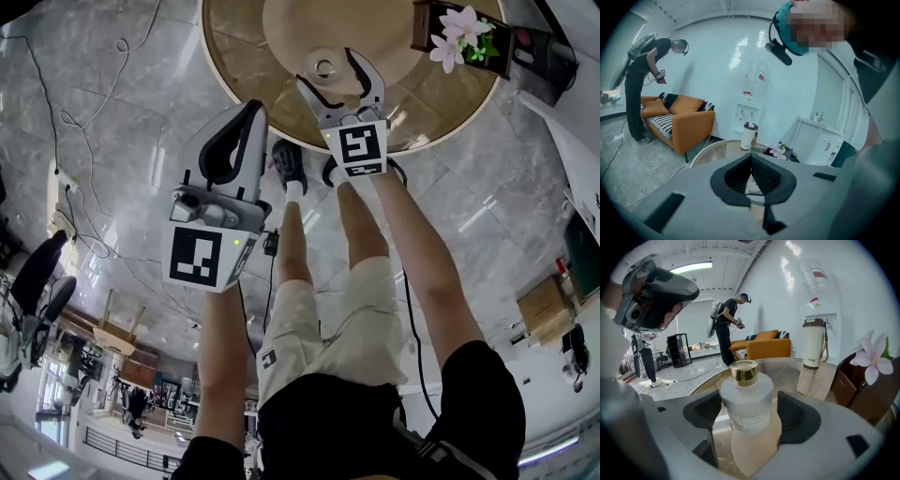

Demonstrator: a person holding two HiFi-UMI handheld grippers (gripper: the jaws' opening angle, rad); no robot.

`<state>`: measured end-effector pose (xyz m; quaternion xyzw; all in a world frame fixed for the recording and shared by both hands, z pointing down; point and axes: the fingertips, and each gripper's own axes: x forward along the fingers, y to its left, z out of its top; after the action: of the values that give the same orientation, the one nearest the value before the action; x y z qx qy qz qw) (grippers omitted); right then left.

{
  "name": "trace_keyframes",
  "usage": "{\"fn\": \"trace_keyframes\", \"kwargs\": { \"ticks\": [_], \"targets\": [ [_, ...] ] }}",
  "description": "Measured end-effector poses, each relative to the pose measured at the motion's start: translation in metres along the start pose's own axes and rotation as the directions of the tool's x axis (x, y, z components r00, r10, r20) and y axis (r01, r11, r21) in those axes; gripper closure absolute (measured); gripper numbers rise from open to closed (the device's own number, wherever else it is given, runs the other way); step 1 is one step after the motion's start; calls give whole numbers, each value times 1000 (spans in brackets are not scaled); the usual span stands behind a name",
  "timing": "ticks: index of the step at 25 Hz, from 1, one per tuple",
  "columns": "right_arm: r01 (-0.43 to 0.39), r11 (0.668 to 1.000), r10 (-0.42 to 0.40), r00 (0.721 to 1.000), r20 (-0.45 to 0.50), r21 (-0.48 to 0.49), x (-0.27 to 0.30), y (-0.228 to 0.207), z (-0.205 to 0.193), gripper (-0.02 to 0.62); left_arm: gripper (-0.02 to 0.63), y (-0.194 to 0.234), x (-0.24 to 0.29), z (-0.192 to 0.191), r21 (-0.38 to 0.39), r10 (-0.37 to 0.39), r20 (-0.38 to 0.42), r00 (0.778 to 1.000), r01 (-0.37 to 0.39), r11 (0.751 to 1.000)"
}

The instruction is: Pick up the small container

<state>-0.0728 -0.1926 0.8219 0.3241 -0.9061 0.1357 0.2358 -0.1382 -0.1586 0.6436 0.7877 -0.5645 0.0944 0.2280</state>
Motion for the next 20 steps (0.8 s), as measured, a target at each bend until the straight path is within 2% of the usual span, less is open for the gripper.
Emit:
{"fn": "trace_keyframes", "kwargs": {
  "ticks": [7, 20],
  "targets": [
    [4, 1000, -4, 1000, 13, -10, 16, 3, 4, 241, 588, 5, 0, -14, -9, 8, -17, 1000, -8, 1000],
    [14, 999, -14, 1000, 11, -39, 18, 2, 3, 261, 588, -3, -5, -16, -4, 0, -17, 1000, 0, 1000]
  ]
}}
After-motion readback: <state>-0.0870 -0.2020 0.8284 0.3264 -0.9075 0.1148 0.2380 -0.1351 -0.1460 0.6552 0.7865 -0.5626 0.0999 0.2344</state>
